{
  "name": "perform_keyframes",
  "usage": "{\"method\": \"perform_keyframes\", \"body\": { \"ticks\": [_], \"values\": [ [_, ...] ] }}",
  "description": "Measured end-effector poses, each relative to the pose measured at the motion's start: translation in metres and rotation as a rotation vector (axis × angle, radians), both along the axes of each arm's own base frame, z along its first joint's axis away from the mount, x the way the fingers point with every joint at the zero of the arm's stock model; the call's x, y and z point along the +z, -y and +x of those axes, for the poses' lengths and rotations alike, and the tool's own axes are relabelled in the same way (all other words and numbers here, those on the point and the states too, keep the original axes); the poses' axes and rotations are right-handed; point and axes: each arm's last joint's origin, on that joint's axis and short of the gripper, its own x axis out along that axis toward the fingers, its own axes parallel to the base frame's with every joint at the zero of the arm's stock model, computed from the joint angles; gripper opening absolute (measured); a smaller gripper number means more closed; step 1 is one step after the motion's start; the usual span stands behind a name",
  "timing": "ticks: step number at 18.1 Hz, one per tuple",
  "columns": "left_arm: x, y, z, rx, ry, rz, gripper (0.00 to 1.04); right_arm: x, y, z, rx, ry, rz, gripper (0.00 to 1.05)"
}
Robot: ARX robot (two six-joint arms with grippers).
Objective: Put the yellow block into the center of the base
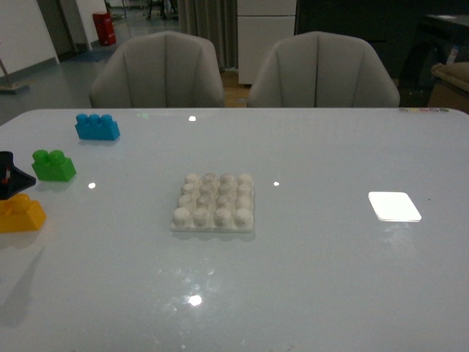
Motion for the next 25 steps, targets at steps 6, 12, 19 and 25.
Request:
{"method": "perform_keyframes", "body": {
  "ticks": [6,12,19,25],
  "values": [
    [-0.008,0.004,-0.001,0.000,-0.024,0.012,0.98,0.000,0.000,0.000,0.000,0.000,0.000,0.98],
    [-0.021,0.008,-0.002,-0.008,-0.046,0.037,0.98,0.000,0.000,0.000,0.000,0.000,0.000,0.98],
    [-0.043,0.006,0.000,0.024,-0.057,0.065,0.98,0.000,0.000,0.000,0.000,0.000,0.000,0.98],
    [-0.051,0.009,0.003,0.075,-0.063,0.065,0.78,0.000,0.000,0.000,0.000,0.000,0.000,0.98]
  ]
}}
